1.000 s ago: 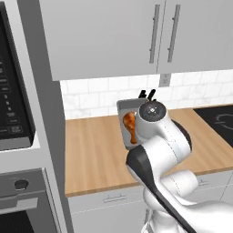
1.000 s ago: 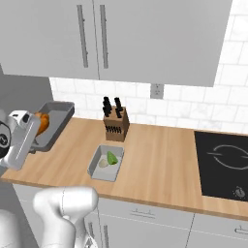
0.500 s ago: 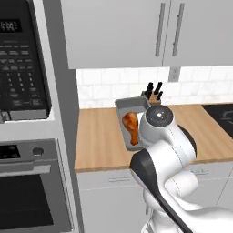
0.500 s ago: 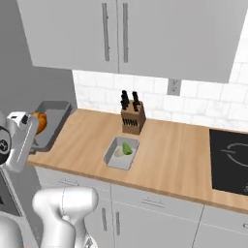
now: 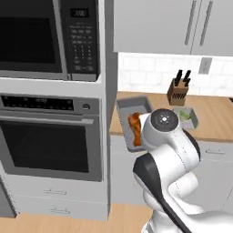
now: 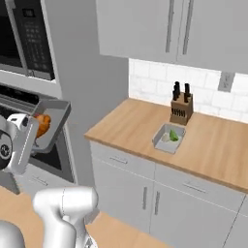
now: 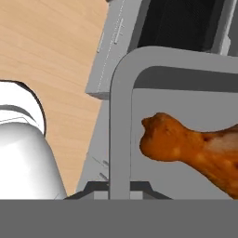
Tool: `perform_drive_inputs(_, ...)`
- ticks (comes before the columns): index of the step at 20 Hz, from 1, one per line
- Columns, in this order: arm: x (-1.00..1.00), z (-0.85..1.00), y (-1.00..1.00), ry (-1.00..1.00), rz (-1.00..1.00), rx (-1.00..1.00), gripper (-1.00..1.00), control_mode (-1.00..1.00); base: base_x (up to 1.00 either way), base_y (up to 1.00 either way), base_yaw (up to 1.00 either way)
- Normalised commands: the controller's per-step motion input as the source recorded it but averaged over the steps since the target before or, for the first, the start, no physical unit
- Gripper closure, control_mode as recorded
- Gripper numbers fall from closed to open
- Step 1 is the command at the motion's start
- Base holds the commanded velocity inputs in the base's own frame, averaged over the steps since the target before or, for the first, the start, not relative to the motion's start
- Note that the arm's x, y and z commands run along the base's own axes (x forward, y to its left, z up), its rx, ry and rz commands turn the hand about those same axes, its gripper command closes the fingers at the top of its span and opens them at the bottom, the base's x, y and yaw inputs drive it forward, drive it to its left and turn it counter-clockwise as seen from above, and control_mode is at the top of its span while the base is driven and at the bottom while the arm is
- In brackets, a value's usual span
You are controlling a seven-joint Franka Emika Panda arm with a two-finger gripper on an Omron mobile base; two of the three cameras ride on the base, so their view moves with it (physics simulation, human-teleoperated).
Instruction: Take the meat container that has the chicken drumstick and place it on the second highest rack of the freezer. Then take the vegetable container that has the garlic and lemon wedge and place it on the highest rack of the freezer.
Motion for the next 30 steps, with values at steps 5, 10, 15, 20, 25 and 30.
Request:
perform_drive_inputs(5,0.0,0.0,0.0,0.0,0.0,0.0,1.0,1.0,0.0,1.0,0.36)
perform_drive_inputs(10,0.0,0.0,0.0,0.0,0.0,0.0,1.0,1.0,0.03,1.0,0.33)
perform_drive_inputs(15,0.0,0.0,0.0,0.0,0.0,0.0,1.0,1.0,0.31,1.0,0.28)
perform_drive_inputs(20,0.0,0.0,0.0,0.0,0.0,0.0,1.0,1.0,0.59,1.0,0.2)
perform_drive_inputs(25,0.0,0.0,0.0,0.0,0.0,0.0,1.0,1.0,0.63,0.96,0.06)
perform_drive_inputs(30,0.0,0.0,0.0,0.0,0.0,0.0,1.0,1.0,0.5,0.65,0.0)
